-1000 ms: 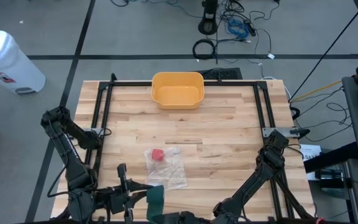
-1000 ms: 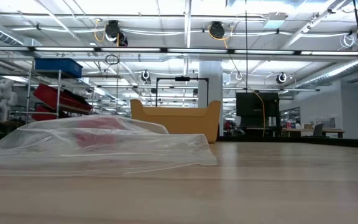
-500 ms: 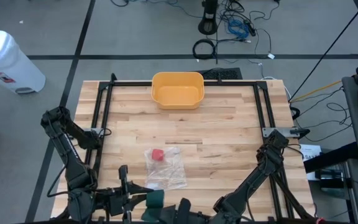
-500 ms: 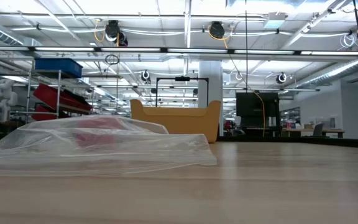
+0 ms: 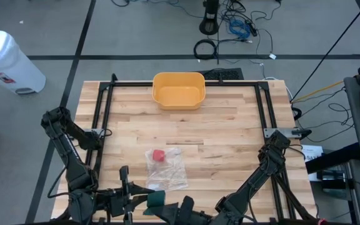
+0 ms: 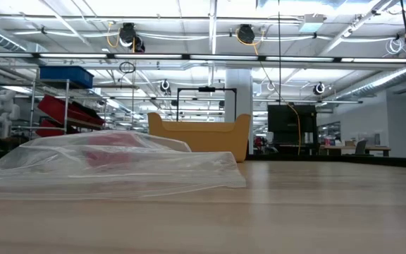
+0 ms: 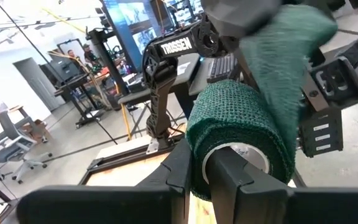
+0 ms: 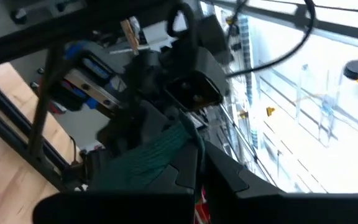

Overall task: Roll bandage
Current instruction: Roll the green bandage

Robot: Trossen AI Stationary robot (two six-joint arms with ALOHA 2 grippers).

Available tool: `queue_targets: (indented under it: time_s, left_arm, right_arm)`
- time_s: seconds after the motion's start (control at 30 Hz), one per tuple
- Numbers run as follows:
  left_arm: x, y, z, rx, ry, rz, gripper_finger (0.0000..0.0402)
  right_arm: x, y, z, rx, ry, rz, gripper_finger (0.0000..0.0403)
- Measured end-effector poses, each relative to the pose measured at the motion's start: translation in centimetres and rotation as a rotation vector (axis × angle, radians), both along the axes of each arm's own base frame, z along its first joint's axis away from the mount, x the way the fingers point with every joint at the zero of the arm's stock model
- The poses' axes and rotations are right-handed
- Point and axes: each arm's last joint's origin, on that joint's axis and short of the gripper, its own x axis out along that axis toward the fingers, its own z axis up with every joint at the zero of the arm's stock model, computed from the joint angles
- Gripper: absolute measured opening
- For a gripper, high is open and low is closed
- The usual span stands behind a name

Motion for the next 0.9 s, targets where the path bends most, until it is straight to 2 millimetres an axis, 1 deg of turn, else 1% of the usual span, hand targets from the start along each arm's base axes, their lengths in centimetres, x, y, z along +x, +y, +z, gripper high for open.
queue_targets:
  time_s: [0.3, 0.4, 0.9]
  left_arm:
    - [-0.03, -0.12, 0.01, -0.004, 0.001, -0.032, 0.0041]
    - [-0.15, -0.21, 0.01, -0.005, 0.001, -0.036, 0.0041]
    - [-0.4, -0.41, 0.02, -0.028, -0.001, -0.045, 0.0041]
  right_arm:
    - [0.02, -0.24, 0.11, -0.011, 0.006, -0.042, 0.0011]
    - [-0.01, -0.36, 0.08, -0.018, 0.019, -0.084, 0.0011]
    - [0.06, -0.78, -0.01, 0.003, 0.036, -0.176, 0.0011]
